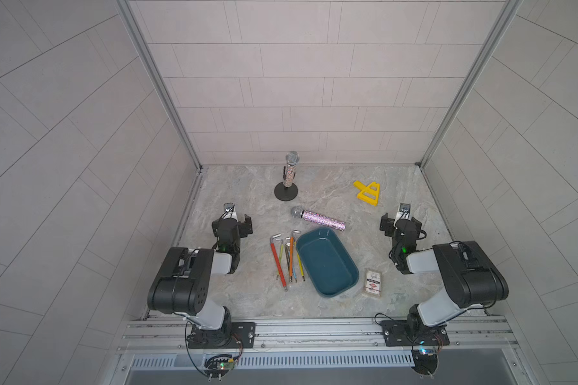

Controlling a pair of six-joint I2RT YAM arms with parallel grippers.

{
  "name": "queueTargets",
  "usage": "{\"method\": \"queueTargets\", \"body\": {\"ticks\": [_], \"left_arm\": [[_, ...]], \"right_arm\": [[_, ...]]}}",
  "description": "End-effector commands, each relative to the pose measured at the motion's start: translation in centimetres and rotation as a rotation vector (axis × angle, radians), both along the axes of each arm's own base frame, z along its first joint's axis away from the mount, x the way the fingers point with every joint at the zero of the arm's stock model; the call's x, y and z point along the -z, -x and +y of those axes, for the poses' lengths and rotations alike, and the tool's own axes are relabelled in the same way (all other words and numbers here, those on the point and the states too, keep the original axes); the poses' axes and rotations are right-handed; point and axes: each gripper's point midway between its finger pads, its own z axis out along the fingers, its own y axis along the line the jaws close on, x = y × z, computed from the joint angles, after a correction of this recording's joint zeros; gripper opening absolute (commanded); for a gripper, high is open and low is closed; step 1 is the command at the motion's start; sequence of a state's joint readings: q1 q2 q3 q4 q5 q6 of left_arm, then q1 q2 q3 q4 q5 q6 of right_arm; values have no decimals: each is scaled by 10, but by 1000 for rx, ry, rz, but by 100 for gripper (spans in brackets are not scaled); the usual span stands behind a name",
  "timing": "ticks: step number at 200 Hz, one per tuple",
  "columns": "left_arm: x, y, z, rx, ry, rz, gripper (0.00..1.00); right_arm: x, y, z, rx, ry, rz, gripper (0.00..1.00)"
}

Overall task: Put the hex key on the desktop into the storage box
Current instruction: Pick up the Allen key from the center of the board.

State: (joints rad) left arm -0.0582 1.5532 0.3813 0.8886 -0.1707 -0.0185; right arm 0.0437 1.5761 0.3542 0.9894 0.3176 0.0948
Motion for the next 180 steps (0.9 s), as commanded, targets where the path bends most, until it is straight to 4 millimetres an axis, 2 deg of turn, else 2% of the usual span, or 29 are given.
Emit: {"method": "queueTargets", "body": {"ticks": [1, 66, 87, 106, 134, 145, 164, 180], "left_arm": [[0, -3, -2, 22, -8, 7, 100], [0, -3, -2, 22, -8, 7, 100], [-1, -2, 9, -50, -11, 4, 100], [0, -3, 11, -59, -12, 8, 100], [-11, 6, 15, -81, -13, -53, 100], [-22, 13, 15, -96, -22, -83, 100], [-46, 24, 13, -97, -24, -90, 100], [-74, 34, 15, -130, 44, -138, 100]], "right_arm": [[0, 2, -1, 6, -8, -3, 100], [0, 2, -1, 5, -8, -4, 100], [0, 2, -1, 5, -8, -3, 100], [0, 2, -1, 6, -8, -3, 100], [-9, 11, 2, -4, -1, -12, 100], [-26, 14, 4, 9, 40, -78, 100], [-44, 23, 0, 76, 74, -65, 100], [-81, 24, 1, 77, 55, -134, 100]]}}
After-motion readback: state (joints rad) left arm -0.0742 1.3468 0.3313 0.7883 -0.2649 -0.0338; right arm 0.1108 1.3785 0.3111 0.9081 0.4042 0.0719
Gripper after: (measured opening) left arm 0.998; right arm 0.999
